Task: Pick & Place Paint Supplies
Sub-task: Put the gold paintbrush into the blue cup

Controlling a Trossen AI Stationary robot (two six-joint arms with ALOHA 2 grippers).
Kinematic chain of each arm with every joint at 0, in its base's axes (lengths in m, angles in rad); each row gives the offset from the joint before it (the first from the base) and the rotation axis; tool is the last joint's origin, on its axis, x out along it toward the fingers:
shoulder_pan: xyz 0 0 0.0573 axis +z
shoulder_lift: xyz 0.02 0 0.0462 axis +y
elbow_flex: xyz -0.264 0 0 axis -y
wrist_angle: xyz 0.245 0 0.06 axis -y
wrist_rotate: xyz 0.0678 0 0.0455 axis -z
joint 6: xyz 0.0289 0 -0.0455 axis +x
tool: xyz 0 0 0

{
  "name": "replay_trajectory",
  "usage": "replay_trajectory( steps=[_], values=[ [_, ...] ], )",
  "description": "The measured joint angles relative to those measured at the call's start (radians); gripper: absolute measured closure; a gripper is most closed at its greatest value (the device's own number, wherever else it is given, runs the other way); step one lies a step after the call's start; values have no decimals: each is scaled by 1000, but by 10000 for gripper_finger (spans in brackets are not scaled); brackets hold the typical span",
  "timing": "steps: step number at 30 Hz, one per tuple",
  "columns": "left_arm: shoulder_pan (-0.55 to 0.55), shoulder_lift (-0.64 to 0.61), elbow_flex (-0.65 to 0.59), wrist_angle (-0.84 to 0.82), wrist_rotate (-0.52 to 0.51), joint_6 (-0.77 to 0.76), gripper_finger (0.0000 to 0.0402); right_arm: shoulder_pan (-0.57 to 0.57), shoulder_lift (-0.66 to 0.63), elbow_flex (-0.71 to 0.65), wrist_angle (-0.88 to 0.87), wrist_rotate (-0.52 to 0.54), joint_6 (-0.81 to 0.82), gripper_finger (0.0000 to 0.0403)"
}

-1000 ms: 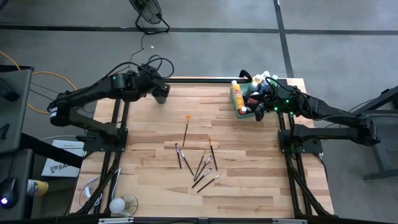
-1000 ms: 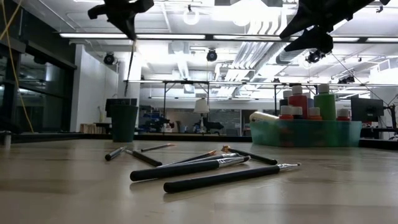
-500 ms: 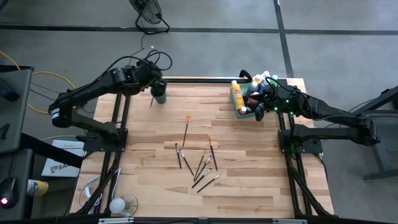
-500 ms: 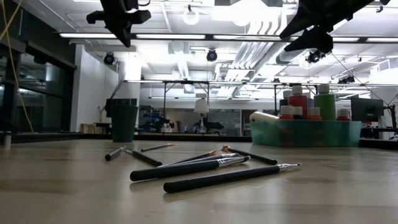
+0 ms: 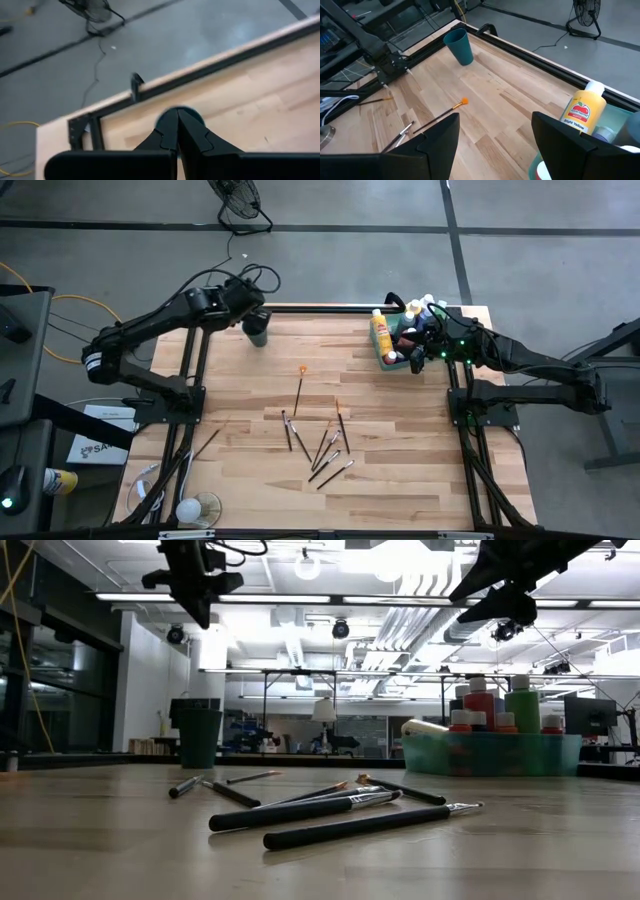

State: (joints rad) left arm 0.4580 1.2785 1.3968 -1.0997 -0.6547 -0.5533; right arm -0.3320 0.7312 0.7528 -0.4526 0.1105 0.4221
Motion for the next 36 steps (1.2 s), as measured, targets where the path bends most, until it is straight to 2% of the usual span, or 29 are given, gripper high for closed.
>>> replay_trajectory(
  steps=[9,12,18,22,25,30,36],
  values=[
    [0,-2,0,-142,299,7,399,0,0,0,0,-8,4,160],
    [-20,-2,0,-230,376,7,382,0,0,0,0,-10,4,160],
    [-114,-2,0,-382,452,-35,289,0,0,0,-3,-38,0,160],
    [-169,5,0,-435,544,-182,224,0,0,0,-8,-62,-3,160],
    [-204,7,-2,-452,597,-281,197,0,0,0,-8,-84,-7,160],
    [-276,7,-74,-441,651,-374,192,0,0,0,-8,-115,-8,160],
    [-389,7,-231,-418,657,-476,199,0,0,0,-8,-145,-8,160]
  ],
)
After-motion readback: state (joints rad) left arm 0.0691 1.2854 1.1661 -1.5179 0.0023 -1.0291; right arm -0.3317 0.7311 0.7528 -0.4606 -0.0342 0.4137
